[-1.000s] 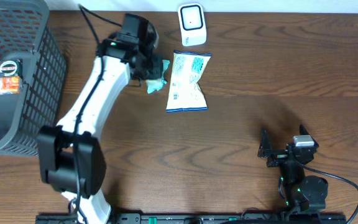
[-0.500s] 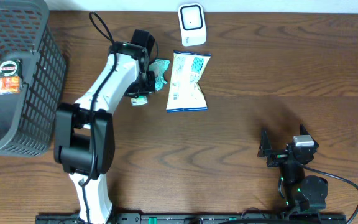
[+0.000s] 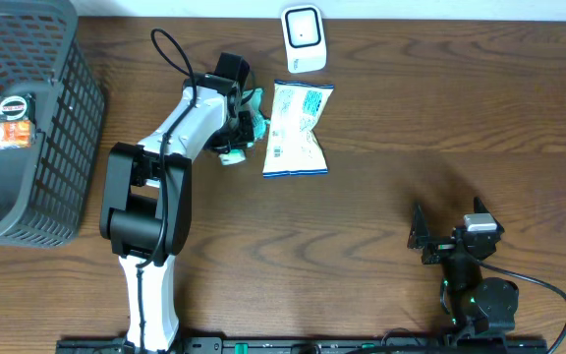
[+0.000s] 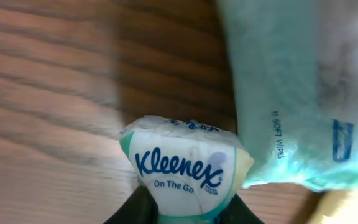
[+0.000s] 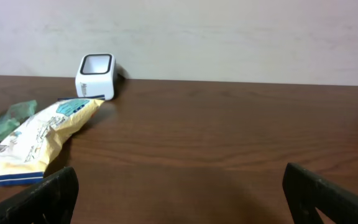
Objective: Scan the item barcode
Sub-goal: 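Carry the green Kleenex pack to the scanner with the left gripper, then release the Kleenex pack beside the snack bag and withdraw left gripper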
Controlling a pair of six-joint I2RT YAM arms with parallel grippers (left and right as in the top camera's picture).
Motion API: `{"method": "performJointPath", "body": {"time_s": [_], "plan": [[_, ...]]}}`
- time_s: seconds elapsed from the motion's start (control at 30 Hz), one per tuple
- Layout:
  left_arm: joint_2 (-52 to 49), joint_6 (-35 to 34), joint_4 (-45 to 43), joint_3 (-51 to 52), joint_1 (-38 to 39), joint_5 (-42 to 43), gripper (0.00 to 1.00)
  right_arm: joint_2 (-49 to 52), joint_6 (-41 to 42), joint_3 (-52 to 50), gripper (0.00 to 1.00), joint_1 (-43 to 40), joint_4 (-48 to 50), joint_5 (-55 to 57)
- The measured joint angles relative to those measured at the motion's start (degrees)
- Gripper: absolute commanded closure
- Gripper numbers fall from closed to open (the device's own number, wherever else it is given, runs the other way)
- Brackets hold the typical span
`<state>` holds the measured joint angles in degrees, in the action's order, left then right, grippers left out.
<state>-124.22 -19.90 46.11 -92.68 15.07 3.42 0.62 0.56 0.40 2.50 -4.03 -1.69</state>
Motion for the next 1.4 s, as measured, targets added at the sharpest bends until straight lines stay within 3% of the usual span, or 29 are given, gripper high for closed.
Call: {"method": "performJointPath", "body": {"time_s": [0.2, 0.27, 0.3, 0.57, 0.77, 0.9, 1.1, 1.4], "plan": [[-0.07, 0.85, 1.29, -0.42, 0.02, 1.84, 0.27, 0.0, 0.0, -0.02, 0.01, 0.0, 0.0, 0.02], [0.44, 1.07, 1.79, -1.14, -0.33, -0.09, 0.09, 0.0, 0.0, -0.02, 0.01, 0.0, 0.0, 0.02], [1.51, 1.14, 1.49, -1.38, -0.66, -1.79, 0.07, 0.0, 0.0, -0.02, 0.01, 0.0, 0.02, 0.02], [20.81, 1.75, -9.14, -3.28, -7.15, -11.96, 0.07, 0.0, 0.0, -0.02, 0.01, 0.0, 0.02, 0.02], [31.3, 1.77, -22.58, -4.59, -19.65, -14.36, 0.07, 0.0, 0.0, -0.02, 0.01, 0.0, 0.0, 0.02], [31.52, 1.77, -27.87, -4.7, -28.85, -15.13, 0.07, 0.0, 0.0, -0.02, 0.01, 0.0, 0.0, 0.02], [27.54, 1.7, -28.61, -4.7, -41.03, -15.76, 0.07, 0.0, 0.0, -0.02, 0.01, 0.0, 0.0, 0.02], [13.44, 1.7, -26.95, -4.7, -46.75, -15.8, 0.07, 0.0, 0.0, -0.02, 0.01, 0.0, 0.0, 0.02]]}}
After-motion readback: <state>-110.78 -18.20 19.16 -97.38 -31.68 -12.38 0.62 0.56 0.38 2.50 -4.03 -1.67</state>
